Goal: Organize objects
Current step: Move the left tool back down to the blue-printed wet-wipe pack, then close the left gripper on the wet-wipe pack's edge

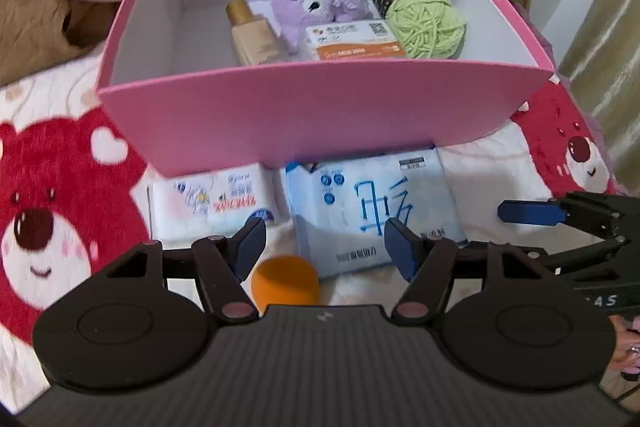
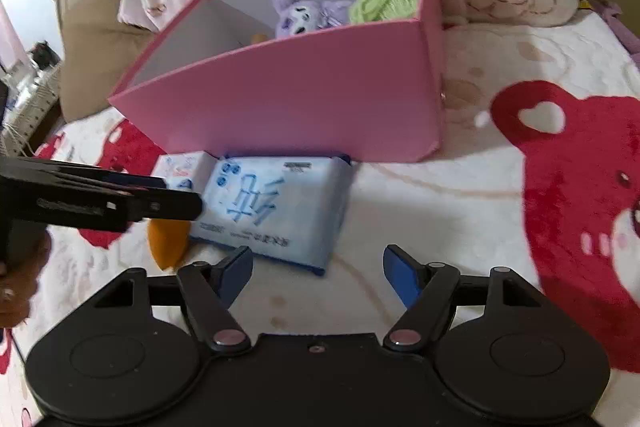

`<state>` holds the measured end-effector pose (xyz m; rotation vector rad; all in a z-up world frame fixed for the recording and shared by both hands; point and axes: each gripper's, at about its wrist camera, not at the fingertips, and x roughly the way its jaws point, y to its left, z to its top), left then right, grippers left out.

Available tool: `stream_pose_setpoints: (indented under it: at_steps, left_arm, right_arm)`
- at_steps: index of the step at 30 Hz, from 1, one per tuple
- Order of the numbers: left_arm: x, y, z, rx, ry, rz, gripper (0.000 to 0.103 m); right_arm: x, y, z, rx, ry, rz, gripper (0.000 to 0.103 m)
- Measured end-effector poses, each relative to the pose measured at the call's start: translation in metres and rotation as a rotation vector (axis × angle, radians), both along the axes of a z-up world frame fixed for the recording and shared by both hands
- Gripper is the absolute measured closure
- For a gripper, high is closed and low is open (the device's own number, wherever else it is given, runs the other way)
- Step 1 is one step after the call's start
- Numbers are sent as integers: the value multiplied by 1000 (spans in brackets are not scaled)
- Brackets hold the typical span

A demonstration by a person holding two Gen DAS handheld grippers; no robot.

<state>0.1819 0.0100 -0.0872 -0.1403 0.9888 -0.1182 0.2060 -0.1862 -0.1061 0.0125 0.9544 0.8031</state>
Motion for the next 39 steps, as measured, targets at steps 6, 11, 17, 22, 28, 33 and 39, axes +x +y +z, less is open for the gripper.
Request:
stream_pose_setpoints:
  at_steps: [6,11,17,22,28,33,39]
  left_arm:
    - [10,-14,-10,37,-7,-30,49]
    - [20,-21,-21,24,24,-7,56]
    - [32,-16,-23,-54,56,78,52]
    - [30,-23,-17,-110,45,74,56]
    - [22,-36,-5,-201,67,52,63]
    - [12,-48,-12,-227,125,57,70]
    - [7,-45,-28,-224,150,117,62]
  right_arm:
    - [8,14,-6,1,-24,9,53]
    - [16,22,-16,-3,-22,13,73]
    - [19,11,-17,17,3,15,82]
    - [14,5,-14,8,15,31,82]
    - [10,-14,-2,-45,18,25,75]
    - [10,-26,2,-64,59,42,63]
    - [6,-26,-3,-76,57,34,47]
